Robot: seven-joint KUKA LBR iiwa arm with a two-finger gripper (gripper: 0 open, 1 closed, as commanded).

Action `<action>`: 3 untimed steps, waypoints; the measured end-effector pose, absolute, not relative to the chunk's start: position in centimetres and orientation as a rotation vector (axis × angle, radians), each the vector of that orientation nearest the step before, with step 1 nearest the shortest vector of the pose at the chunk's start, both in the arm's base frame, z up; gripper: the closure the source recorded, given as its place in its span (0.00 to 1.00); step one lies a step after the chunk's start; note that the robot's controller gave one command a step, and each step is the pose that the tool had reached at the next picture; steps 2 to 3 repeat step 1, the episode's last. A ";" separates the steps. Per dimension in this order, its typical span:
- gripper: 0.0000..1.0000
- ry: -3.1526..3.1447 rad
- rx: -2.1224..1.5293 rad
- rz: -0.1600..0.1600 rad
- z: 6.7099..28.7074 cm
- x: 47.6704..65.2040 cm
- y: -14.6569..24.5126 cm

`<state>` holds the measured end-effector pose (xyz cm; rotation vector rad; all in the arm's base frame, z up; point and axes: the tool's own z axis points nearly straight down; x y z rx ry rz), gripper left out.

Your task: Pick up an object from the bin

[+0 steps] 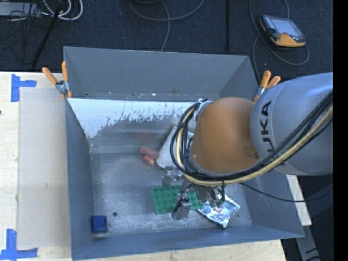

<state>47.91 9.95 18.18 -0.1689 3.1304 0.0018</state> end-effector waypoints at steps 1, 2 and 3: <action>1.00 3.129 -0.191 0.001 23.9 48.2 10.0; 1.00 3.129 -0.191 0.001 23.9 48.2 10.0; 1.00 3.129 -0.191 0.001 23.9 48.2 10.0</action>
Offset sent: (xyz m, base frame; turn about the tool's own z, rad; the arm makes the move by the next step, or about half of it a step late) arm 0.0019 -0.0002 0.0547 -0.0143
